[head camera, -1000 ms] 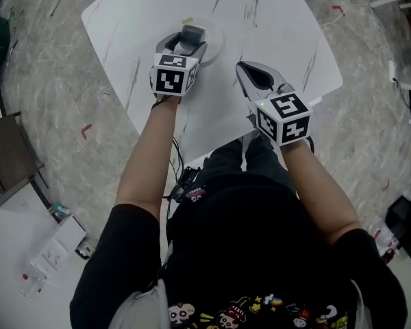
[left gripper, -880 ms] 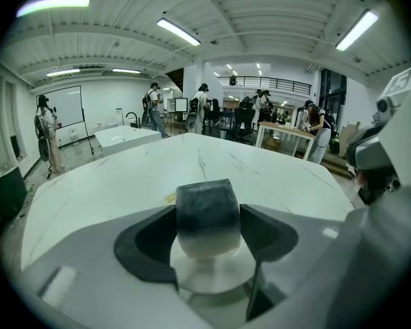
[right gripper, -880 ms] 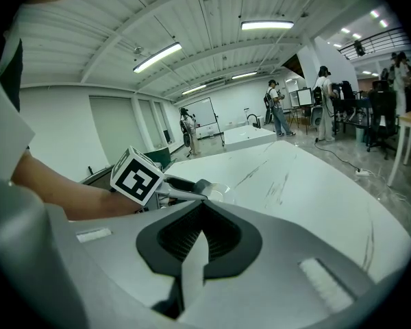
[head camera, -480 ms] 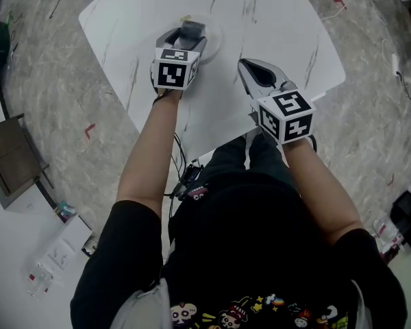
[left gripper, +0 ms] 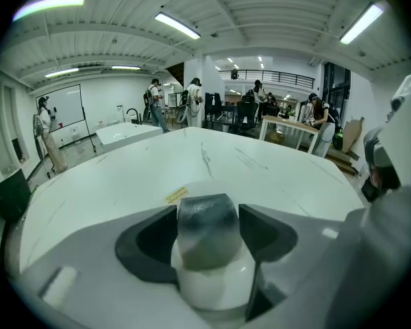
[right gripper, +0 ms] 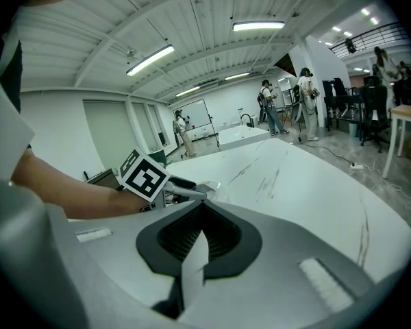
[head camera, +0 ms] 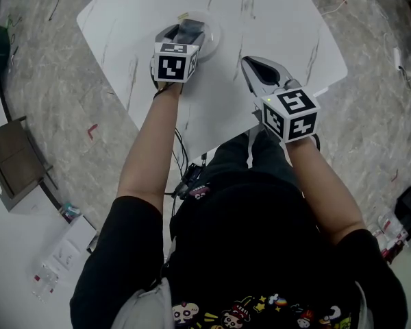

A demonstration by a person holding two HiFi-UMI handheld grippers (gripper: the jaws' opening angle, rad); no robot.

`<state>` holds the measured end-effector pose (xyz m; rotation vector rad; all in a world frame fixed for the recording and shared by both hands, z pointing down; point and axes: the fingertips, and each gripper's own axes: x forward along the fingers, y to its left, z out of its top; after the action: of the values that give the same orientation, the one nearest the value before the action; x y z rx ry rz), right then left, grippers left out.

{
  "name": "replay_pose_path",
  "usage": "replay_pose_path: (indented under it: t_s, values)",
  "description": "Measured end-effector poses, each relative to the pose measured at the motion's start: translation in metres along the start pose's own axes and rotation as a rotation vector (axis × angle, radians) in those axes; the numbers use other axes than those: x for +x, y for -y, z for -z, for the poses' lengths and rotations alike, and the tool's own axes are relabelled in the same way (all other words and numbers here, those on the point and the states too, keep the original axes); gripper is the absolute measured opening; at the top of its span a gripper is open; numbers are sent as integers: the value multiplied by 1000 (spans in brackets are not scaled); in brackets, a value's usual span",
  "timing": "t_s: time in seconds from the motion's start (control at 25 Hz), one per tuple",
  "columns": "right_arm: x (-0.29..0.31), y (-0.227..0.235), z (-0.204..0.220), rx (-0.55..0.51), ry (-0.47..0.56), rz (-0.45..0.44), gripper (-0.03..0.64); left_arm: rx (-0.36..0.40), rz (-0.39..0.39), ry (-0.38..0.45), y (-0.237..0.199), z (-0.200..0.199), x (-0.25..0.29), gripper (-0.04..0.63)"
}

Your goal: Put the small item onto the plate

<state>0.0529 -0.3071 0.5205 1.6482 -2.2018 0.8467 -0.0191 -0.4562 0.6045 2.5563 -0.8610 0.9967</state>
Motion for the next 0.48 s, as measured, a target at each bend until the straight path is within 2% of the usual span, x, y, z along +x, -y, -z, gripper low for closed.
replay_pose_path:
  t_s: [0.48]
  values:
    - [-1,0,6,9,-4,0,18,6,13,13,0,-1,2,296]
